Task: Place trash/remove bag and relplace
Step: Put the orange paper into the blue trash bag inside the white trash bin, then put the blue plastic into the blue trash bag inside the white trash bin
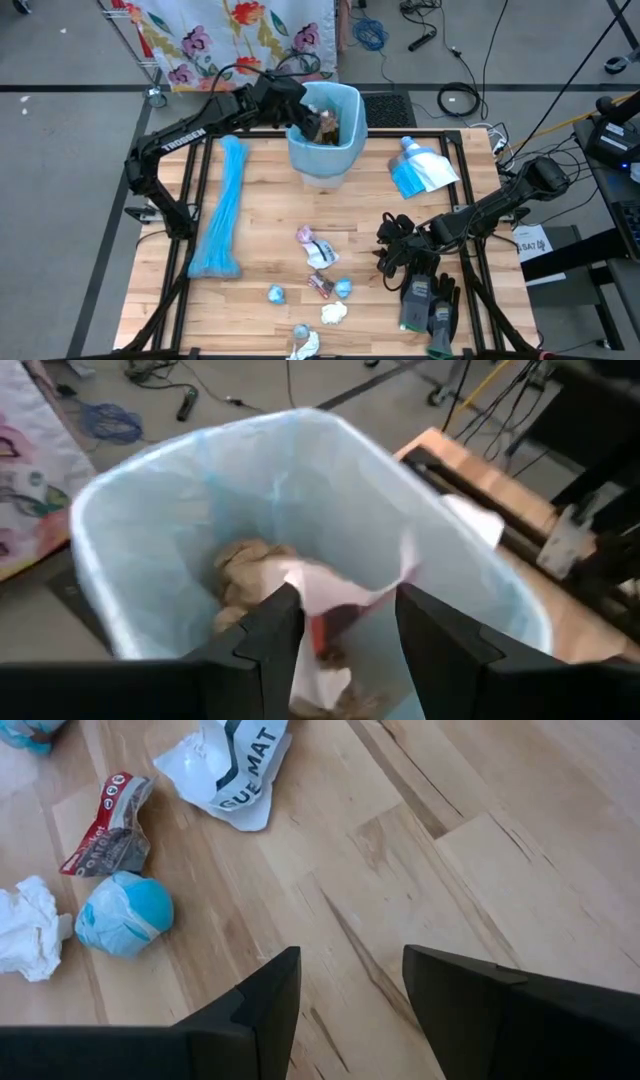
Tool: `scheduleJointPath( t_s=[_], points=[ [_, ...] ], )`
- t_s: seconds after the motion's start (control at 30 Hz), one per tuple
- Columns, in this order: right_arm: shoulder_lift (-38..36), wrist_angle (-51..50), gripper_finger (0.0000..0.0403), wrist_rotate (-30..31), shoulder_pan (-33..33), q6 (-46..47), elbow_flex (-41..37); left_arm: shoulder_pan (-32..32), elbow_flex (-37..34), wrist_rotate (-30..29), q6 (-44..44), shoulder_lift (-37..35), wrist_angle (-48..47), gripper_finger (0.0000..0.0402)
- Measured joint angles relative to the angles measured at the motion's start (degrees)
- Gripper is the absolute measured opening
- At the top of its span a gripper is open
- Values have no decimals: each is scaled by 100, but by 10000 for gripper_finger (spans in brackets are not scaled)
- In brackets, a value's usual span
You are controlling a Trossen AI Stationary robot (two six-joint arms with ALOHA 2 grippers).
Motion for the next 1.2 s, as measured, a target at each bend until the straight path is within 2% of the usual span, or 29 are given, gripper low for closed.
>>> scheduleJointPath(
  t_s=[0.33, 0.5, 0.63, 0.93, 1.07, 1.2],
  points=[
    [0, 4, 169, -4, 0, -16, 0, -32, 0, -168, 89, 0, -101, 164],
    [0, 0, 169, -18, 0, 15, 0, -370, -2, 21, 300, -81, -527, 164],
    [0, 2, 169, -25, 2, 106, 0, -938, 2, -42, 342, -278, -945, 164],
    [0, 3, 169, -3, 0, 504, 0, -2584, -69, -768, 273, -369, -2201, 164],
    [0, 7, 169, 0, 0, 843, 0, -3179, -518, -844, 72, -369, -2354, 164],
    [0, 55, 169, 0, 0, 1299, 0, -3741, -1251, -1018, -487, -525, -2284, 164]
  ],
)
